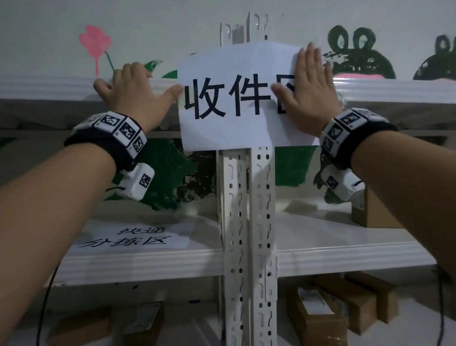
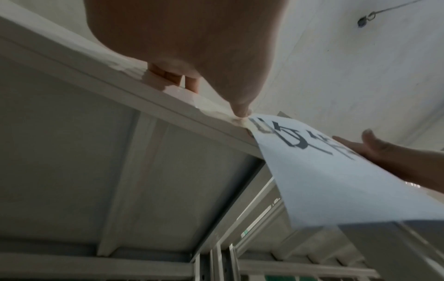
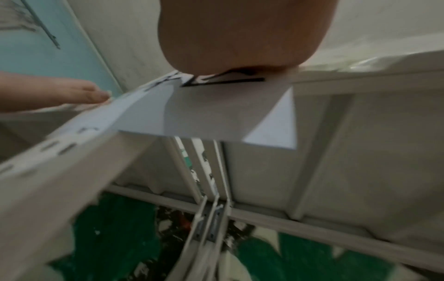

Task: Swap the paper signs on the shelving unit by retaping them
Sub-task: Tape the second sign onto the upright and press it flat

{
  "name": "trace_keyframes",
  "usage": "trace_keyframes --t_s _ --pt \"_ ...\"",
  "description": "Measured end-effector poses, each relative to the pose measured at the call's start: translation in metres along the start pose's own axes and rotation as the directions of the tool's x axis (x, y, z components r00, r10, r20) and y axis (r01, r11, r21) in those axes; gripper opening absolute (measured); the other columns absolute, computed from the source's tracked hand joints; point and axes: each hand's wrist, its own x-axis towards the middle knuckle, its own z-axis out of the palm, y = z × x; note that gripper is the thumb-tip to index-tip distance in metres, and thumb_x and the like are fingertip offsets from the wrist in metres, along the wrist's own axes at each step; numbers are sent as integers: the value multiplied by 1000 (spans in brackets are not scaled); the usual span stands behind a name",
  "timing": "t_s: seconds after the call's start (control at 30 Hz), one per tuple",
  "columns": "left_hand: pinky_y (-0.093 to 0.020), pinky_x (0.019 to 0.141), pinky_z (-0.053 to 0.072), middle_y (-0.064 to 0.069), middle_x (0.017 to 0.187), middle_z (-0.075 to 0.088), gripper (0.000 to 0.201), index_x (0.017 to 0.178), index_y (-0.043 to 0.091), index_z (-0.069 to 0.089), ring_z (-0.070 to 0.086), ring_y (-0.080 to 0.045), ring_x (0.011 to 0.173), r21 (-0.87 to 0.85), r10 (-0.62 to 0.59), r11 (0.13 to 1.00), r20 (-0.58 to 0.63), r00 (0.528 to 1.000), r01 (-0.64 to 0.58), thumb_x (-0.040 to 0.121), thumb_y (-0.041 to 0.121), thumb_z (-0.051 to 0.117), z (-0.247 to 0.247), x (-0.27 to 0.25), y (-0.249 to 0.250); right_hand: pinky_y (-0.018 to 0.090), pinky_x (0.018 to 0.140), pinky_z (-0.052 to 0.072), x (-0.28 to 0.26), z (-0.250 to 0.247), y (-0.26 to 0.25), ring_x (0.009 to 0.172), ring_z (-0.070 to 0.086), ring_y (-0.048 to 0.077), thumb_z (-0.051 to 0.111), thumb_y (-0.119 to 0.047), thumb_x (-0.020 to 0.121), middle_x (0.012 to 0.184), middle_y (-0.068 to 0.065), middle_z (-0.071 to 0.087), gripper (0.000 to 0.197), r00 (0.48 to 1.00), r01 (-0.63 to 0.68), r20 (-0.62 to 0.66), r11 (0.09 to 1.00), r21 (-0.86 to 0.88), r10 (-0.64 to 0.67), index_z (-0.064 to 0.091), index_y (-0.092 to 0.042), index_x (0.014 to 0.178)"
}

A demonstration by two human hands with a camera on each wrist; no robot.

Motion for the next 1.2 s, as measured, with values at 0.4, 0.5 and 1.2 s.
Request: trace_keyframes --t_s 0.4,0.5,1.2 --pt "-56 105 30 -9 130 64 52 126 17 63 54 -30 124 -20 49 998 -175 983 -54 102 57 39 16 -7 -11 53 127 6 -41 -3 112 157 10 19 16 -53 107 169 -2 16 62 998 -33 -55 999 -40 31 9 -26 163" --pt "-56 106 30 -11 131 62 60 127 16 60 53 -30 125 -9 35 999 -148 988 -37 99 64 37 17 -8 -7 56 126 3 -35 -6 113 148 33 21 33 -56 104 156 -2 42 60 992 -53 -110 996 68 60 32 -26 156" --pt "-52 131 3 -16 174 9 96 166 7 9 7 -34 162 113 170 975 177 969 -191 100 75 8 17 -28 33 49 128 0 -25 -9 39 158 -7 26 1 -76 95 171 8 -4 94 990 -85 114 996 20 82 1 -11 163"
